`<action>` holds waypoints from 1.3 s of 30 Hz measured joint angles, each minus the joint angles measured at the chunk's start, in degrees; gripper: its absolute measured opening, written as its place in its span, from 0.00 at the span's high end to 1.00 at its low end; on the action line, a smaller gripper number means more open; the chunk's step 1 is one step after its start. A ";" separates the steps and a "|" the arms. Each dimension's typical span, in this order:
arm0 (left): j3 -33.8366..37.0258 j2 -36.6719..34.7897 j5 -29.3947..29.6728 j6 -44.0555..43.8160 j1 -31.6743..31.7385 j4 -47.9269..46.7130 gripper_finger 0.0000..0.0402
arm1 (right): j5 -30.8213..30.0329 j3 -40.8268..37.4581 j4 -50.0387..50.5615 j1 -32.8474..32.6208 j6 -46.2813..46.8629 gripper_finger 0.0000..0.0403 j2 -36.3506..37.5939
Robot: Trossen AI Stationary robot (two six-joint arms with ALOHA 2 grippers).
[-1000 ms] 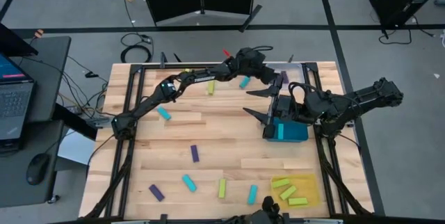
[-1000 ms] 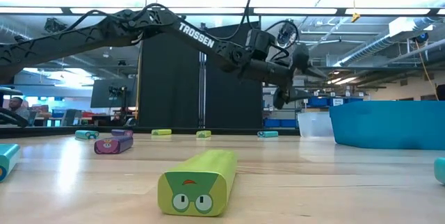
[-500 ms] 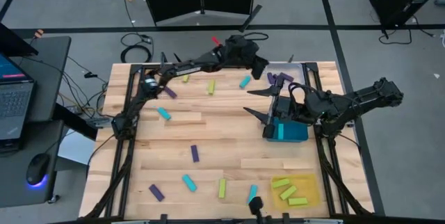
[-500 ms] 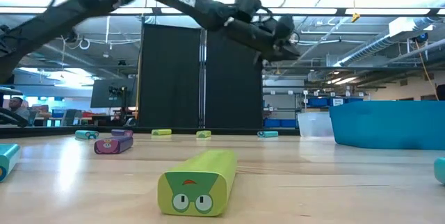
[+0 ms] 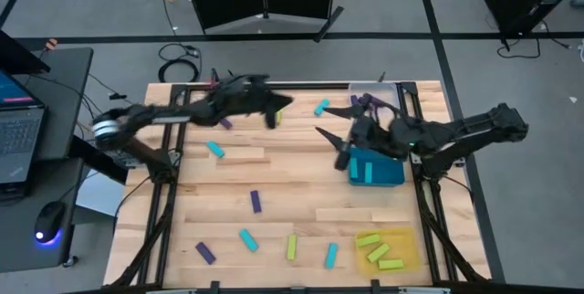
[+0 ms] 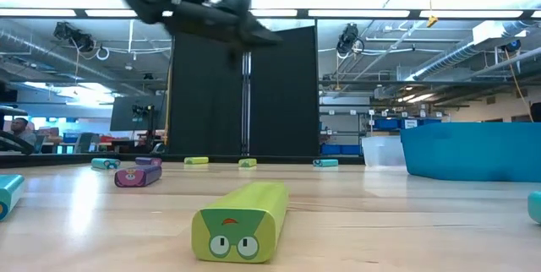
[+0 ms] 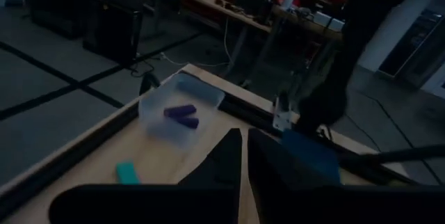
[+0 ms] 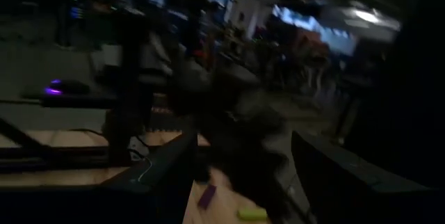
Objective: Sort blocks
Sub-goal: Put the light blue block into the blue bin
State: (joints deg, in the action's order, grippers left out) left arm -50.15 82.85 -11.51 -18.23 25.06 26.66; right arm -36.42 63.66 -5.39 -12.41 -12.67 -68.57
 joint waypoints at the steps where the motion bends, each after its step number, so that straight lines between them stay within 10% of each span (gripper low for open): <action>1: 3.14 -3.10 0.22 -0.15 -0.44 0.18 0.91 | 0.00 0.00 0.05 0.84 1.70 0.39 -0.81; 15: 31.95 -35.87 9.35 -3.88 -12.42 1.46 0.91 | 7.93 -0.02 9.09 14.04 28.42 0.39 -13.48; 31: 41.88 -37.15 13.33 -4.67 -20.47 9.91 0.91 | 29.97 0.04 5.54 28.58 42.05 0.39 -30.62; 39: 41.88 -37.14 13.16 -3.07 -20.79 13.27 0.91 | 29.19 10.41 7.20 28.16 42.54 0.39 -40.73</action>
State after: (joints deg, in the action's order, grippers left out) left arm -8.27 45.71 1.65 -21.30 4.27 39.93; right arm -7.24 74.07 1.81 15.75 29.87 -109.30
